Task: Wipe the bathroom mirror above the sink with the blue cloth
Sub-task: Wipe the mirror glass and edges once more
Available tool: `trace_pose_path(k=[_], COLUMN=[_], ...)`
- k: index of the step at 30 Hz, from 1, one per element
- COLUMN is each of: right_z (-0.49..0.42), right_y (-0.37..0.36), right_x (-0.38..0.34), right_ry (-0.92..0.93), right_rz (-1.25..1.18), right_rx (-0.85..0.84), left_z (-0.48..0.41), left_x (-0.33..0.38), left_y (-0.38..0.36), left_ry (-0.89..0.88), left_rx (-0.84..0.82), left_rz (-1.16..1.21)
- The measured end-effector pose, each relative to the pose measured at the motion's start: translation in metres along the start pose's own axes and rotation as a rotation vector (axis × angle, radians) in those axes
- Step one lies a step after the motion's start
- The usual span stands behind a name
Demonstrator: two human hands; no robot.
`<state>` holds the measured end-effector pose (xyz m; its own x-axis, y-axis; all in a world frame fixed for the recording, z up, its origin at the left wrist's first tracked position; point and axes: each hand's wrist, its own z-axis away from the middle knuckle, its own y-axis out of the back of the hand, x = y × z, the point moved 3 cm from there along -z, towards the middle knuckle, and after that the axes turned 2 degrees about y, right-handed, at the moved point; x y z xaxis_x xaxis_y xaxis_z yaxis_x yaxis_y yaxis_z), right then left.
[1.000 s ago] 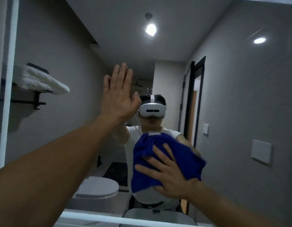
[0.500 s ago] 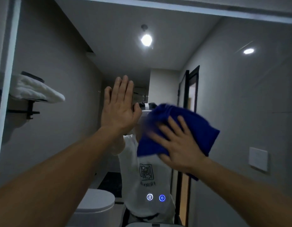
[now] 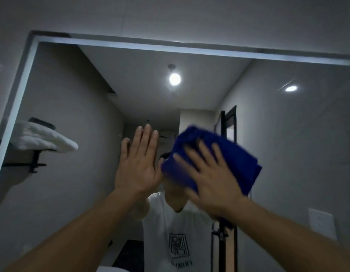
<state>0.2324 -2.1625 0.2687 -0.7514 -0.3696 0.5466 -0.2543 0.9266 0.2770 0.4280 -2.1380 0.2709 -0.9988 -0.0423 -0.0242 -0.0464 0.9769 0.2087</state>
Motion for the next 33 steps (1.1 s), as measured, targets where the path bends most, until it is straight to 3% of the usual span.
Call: trace_pose_path(k=[3, 5, 6, 10, 13, 15, 19, 21, 24, 26, 30, 33], right_z=[0.023, 0.012, -0.004, -0.091, -0.126, -0.124, -0.097, -0.104, -0.131, -0.154, -0.196, -0.228], right_y=[-0.008, -0.001, 0.008, 0.043, 0.053, 0.049, 0.036, 0.042, 0.062, 0.069, 0.078, 0.08], right_x=[0.01, 0.046, 0.068, 0.143, 0.144, 0.124, 0.085, 0.113, 0.174, 0.191, 0.179, 0.162], right_ry=[0.297, 0.427, 0.374, -0.225, -0.439, -0.429, 0.065, 0.143, -0.199, -0.382, -0.488, -0.417], right_rz=[-0.085, -0.012, -0.014, -0.185, -0.063, -0.024, 0.044, 0.014, -0.2, -0.114, -0.053, -0.047], right_rx=[-0.037, -0.084, -0.087, 0.014, 0.07, 0.075, -0.015, -0.062, 0.006, 0.067, 0.095, 0.093], left_z=[0.001, 0.001, 0.001, 0.0, -0.001, -0.001, -0.005, -0.016, -0.035, -0.041, -0.043, -0.044], left_x=[0.001, 0.001, 0.0, 0.0, 0.001, 0.002, 0.001, -0.001, -0.013, -0.025, -0.039, -0.042], left_y=[0.0, -0.001, -0.001, 0.0, 0.003, 0.003, 0.009, 0.022, 0.037, 0.037, 0.025, 0.021], left_ry=[0.005, 0.006, 0.002, -0.024, -0.024, -0.033, -0.038, -0.076, -0.205, -0.223, -0.109, -0.119], left_rx=[0.031, 0.059, 0.072, 0.104, 0.14, 0.145, 0.161, 0.178, 0.222, 0.213, 0.165, 0.152], left_rz=[0.02, 0.025, 0.024, 0.038, 0.04, 0.041, 0.027, 0.001, -0.06, -0.066, 0.019, 0.025])
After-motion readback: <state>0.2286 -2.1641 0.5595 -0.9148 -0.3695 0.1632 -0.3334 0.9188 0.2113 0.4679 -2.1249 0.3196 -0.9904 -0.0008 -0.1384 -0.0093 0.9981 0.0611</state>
